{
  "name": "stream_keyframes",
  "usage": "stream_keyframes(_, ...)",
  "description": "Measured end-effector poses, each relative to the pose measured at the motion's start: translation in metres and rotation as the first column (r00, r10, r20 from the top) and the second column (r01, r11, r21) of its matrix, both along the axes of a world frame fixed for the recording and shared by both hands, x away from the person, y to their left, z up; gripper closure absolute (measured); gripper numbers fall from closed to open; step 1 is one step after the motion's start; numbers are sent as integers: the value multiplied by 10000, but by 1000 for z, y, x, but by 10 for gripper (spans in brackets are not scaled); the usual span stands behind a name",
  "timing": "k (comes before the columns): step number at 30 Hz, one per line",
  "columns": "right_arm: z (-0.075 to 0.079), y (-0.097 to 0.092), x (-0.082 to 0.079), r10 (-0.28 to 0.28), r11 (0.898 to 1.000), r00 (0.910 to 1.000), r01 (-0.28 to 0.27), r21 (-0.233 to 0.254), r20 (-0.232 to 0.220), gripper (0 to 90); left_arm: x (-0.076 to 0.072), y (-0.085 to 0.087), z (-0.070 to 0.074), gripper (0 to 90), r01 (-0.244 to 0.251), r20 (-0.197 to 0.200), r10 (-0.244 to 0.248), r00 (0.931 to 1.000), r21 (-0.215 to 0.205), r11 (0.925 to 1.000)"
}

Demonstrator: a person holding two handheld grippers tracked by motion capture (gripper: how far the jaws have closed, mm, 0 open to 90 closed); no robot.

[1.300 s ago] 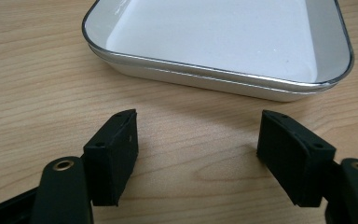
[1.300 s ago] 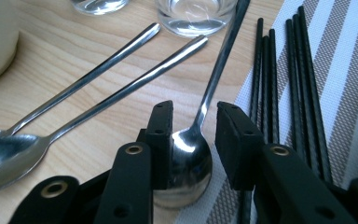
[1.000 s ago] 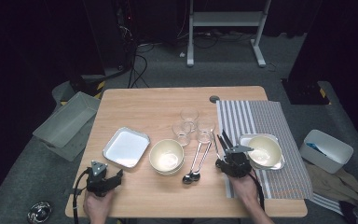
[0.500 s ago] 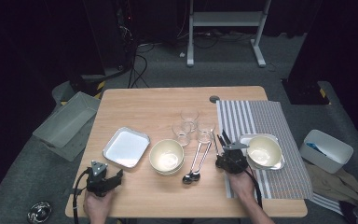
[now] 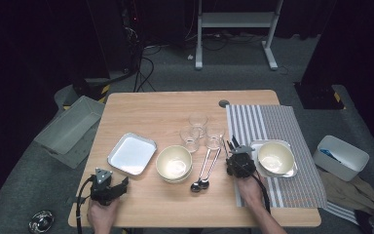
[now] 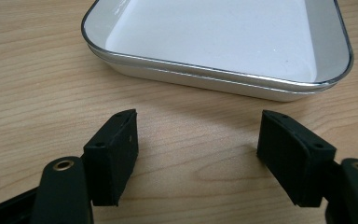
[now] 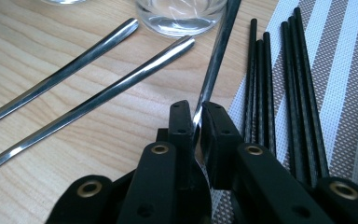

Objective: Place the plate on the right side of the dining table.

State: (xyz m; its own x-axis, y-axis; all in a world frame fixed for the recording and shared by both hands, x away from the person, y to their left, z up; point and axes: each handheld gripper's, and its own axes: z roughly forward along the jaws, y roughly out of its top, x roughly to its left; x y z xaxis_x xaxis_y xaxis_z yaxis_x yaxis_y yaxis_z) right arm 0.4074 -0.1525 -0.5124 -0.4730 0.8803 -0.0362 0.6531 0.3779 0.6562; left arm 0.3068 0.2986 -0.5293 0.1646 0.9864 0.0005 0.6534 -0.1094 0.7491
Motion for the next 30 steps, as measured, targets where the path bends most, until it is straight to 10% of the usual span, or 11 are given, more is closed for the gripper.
stream_keyframes(21,-1,3,21,-471,9987,9989,470,192,38,809,0,0,0,293,12,-7,-12,10000,10,10000)
stream_keyframes(30,12,-7,1,-157,9970,9999,160,762,-40,701,0,0,0,293,22,17,-22,10000,40,10000)
